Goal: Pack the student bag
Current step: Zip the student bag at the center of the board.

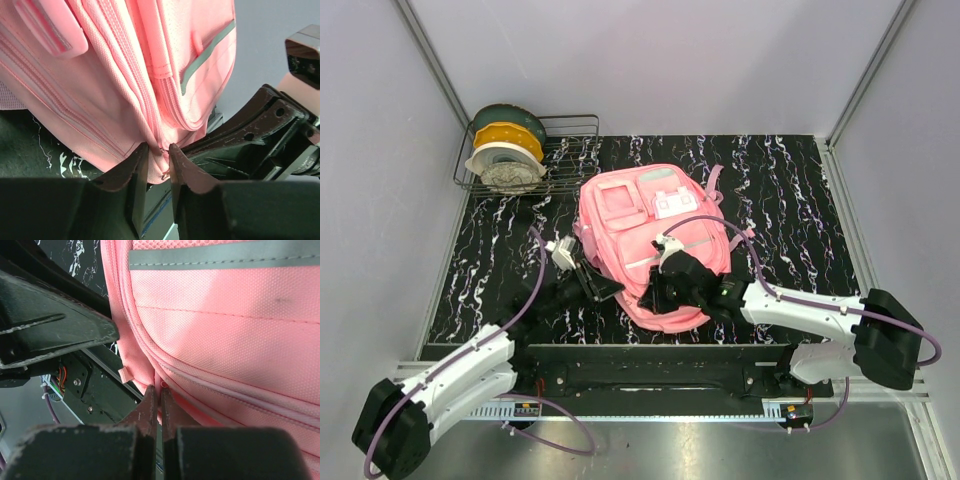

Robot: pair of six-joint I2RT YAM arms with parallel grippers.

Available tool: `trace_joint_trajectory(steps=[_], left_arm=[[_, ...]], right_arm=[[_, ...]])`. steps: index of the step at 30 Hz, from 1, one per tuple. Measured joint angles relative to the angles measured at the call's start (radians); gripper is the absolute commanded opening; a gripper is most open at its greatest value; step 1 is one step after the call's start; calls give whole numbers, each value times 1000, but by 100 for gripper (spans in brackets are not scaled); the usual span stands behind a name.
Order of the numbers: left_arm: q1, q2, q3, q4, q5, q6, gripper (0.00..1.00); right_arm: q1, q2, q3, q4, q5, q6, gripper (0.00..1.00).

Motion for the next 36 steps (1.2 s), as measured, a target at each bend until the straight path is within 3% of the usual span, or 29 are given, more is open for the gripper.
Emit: trace_joint_trajectory(steps=[2,7,8,10,11,16,20,22,29,36], left_arm=[[0,-40,-3,-17,-13,0,13],[0,-10,-14,0,-14,-1,0],[0,13,-15,19,-8,-1,0],[0,54,-15,54,6,-4,17],[0,74,-15,69,12,-4,18],[-6,126,-15,113,27,-11,18],[-9,134,-15,123,29,-10,0],[-10,143,-11,123,31,-7,0],[-23,158,-8,125,34,25,0],[-43,130,-11,101,41,101,0]], right_arm=[[0,-2,0,3,0,3,0],[-1,-3,0,-1,-2,5,0],[-1,-3,0,-4,-2,5,0],[-3,-3,0,-12,-2,2,0],[-4,-3,-1,-15,-2,-1,0],[-5,-7,-7,-19,-2,-7,0],[-6,-10,-7,-19,-2,-10,0],[-6,-10,-8,-20,-1,-13,1],[-11,-16,-18,-19,-2,-8,22],[-66,-26,-21,25,-51,19,27]])
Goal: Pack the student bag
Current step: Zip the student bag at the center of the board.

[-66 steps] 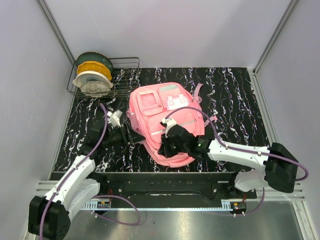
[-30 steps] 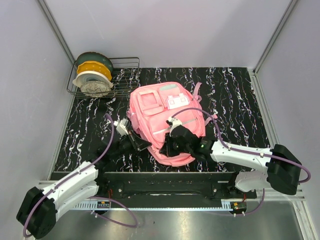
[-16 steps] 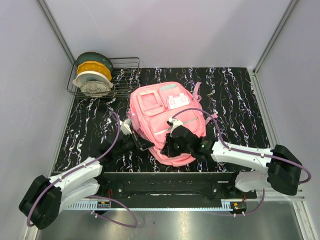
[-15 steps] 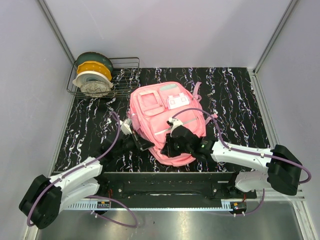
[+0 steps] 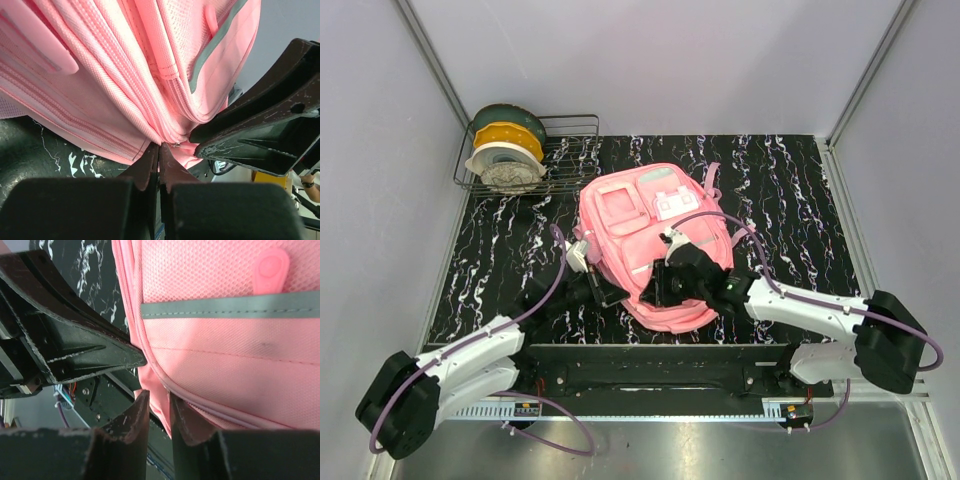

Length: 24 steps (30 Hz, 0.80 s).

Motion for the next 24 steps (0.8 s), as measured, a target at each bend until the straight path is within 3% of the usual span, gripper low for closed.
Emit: trace_joint_trajectory(steps=[6,24], left_arm=[[0,-19,-10,-27,-3,20,0],[-1,-54,-9,-46,5,65,0]], right_arm=[[-3,49,2,8,-55,14,31],[-3,-19,-26,-76,-46,-3,38]])
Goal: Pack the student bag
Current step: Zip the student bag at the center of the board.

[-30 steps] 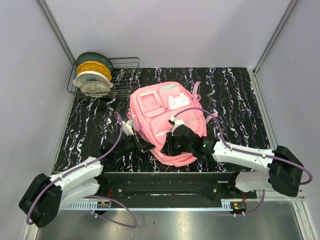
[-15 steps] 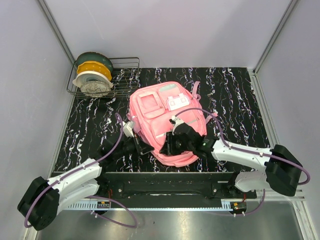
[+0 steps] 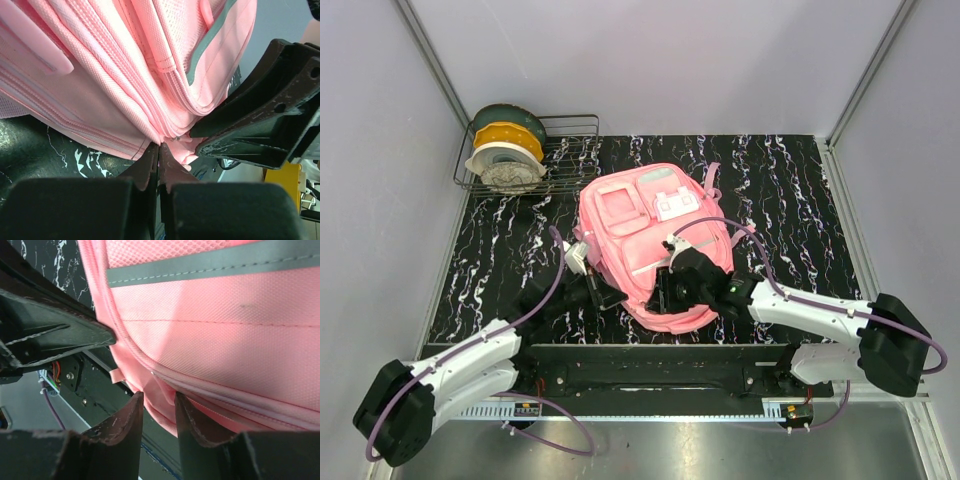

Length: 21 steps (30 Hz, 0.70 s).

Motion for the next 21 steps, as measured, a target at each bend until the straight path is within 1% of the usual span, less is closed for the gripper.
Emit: trace_joint_trajectory(steps=[9,11,16,17,18,21], left_arm=[[0,-49,5,-42,3,35,0],[0,-49,8,-48,4,38,0],[0,-49,16,-57,4,43,0],[0,-49,17,-59,5,43,0],[0,-49,17,-61,5,43,0],[0,-49,17,-68,5,43,0]], right_arm=[[2,40,3,-6,10,-22,39],[5,47,3,-1,9,-23,36],[18,51,-2,23,11,-24,34],[22,55,-1,24,15,-26,27],[26,63,1,26,19,-27,24],[38,93,10,27,32,-40,22]])
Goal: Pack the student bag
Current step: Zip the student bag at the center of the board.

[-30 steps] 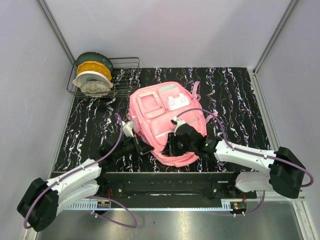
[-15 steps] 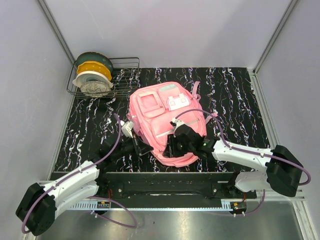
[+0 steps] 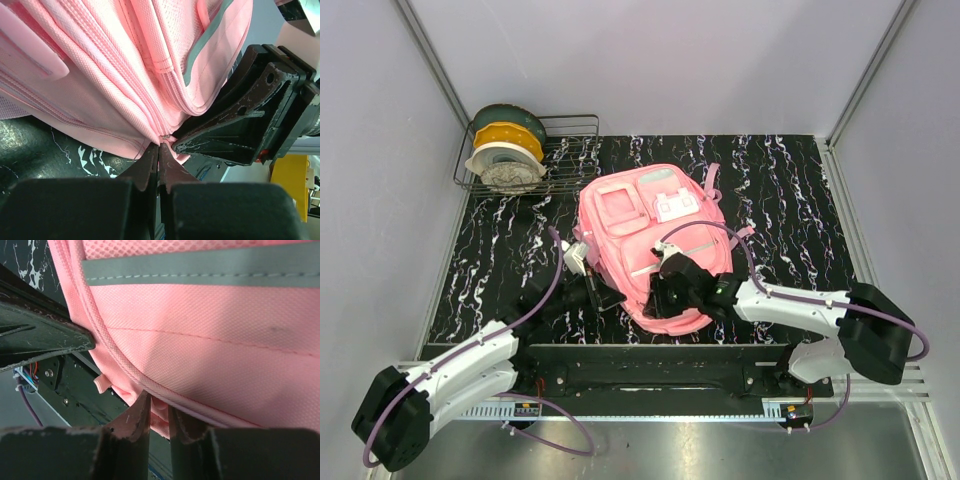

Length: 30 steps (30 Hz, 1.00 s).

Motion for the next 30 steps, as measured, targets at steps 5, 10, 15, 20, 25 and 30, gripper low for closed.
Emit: trace_joint_trajectory(steps=[5,10,15,20,25,30], left_arm=[[0,-6,2,-9,-1,0,0],[0,-7,13,-29,0,0,0],[0,-14,14,-35,-1,0,0],[0,-21,14,-43,-2,0,0],[0,-40,31,-77,-18,0,0],[24,-66,101,-173,-29,24,0]], right_arm=[[28,20,20,-8,42,-19,33],[54,21,25,-14,99,-32,29],[70,23,27,-14,140,-46,9],[79,23,27,-3,137,-64,0],[80,-25,27,-27,142,-74,0],[81,-137,40,-87,143,-112,0]])
